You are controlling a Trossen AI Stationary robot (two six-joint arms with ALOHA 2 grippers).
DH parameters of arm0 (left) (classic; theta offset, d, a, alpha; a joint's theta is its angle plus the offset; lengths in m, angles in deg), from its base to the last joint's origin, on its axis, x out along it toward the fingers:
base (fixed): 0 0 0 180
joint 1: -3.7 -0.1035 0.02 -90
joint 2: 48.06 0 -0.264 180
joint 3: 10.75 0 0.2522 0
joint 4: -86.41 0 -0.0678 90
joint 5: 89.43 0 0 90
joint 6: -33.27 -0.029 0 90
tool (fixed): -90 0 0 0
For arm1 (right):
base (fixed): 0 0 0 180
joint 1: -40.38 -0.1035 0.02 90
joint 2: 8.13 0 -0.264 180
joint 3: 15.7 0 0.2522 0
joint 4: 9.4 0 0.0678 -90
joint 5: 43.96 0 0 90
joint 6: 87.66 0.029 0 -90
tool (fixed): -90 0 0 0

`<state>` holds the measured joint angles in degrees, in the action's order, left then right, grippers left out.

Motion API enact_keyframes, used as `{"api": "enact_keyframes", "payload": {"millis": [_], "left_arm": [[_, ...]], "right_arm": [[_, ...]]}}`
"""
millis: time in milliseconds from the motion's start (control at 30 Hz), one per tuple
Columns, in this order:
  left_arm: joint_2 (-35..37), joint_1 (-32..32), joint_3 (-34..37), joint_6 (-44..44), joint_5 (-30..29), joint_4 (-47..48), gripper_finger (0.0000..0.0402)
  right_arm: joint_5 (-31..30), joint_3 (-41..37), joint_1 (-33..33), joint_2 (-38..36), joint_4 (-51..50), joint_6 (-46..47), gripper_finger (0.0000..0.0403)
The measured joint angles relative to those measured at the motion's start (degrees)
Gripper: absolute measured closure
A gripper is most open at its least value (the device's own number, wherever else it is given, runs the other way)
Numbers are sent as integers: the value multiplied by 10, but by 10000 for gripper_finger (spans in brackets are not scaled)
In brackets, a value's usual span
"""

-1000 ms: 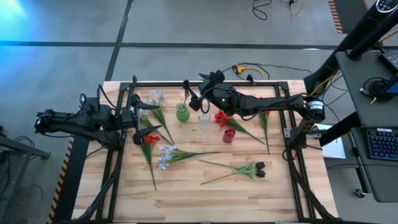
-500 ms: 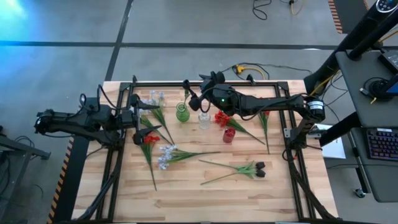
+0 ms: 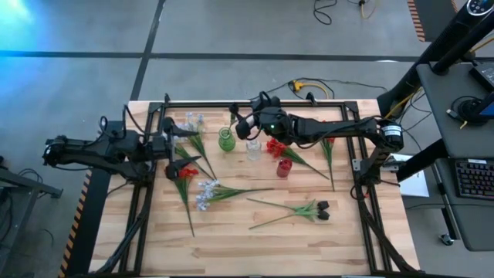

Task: Sort flowers into vase by color
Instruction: Put the center black tulip into the green vase, then put the bottom left orange flowers into the transparent vase

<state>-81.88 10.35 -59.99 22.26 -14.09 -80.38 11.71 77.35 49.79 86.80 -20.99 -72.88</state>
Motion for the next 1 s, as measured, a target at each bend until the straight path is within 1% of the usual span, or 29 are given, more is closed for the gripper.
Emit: {"api": "enact_keyframes", "payload": {"millis": [100,367,433,567,833,1000], "left_arm": [[-6,0,0,0,0,0,74],[-18,0,0,0,0,-1,74],[-17,0,0,0,0,-4,74],[-17,0,-2,1,0,-5,74],[-17,0,-2,1,0,-5,74],[-17,0,-2,1,0,-5,74]], "right_arm": [[-2,0,0,0,-22,20,44],[-3,0,0,0,-37,17,44],[-7,0,0,0,-43,7,44],[-46,0,0,0,-49,-18,44],[-47,0,0,-1,-49,-32,44],[-46,0,0,-15,-56,-39,44]]}}
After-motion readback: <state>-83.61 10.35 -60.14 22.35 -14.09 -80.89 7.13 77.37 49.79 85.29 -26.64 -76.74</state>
